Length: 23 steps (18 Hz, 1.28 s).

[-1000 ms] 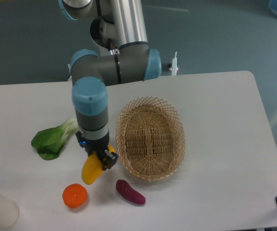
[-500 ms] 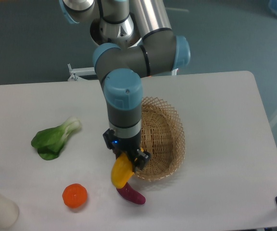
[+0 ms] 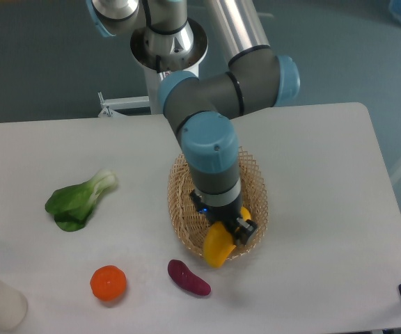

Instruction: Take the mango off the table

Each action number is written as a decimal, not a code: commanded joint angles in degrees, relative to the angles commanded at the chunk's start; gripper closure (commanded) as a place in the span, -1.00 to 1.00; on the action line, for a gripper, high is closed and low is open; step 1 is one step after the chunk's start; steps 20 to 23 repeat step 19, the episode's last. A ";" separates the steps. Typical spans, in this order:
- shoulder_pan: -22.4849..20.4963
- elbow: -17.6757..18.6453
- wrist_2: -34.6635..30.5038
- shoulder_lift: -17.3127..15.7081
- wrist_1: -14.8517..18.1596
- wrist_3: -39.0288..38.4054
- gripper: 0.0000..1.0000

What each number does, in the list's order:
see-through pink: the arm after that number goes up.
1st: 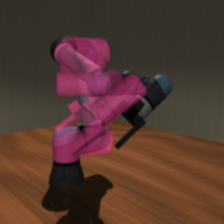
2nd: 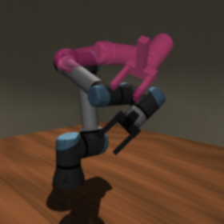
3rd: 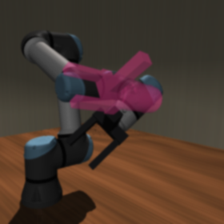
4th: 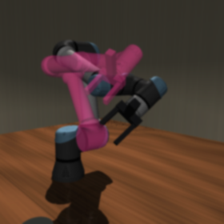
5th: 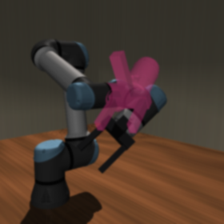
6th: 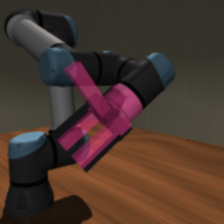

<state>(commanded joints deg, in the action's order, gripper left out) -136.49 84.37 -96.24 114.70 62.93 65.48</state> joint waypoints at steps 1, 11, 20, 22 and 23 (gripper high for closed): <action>-0.53 0.09 0.09 -0.09 0.00 0.00 -0.02; -3.96 0.27 1.23 0.35 -0.79 2.81 -0.01; -5.72 0.27 3.16 0.26 -0.79 4.40 -0.01; -5.72 0.27 3.16 0.26 -0.79 4.40 -0.01; -5.72 0.27 3.16 0.26 -0.79 4.40 -0.01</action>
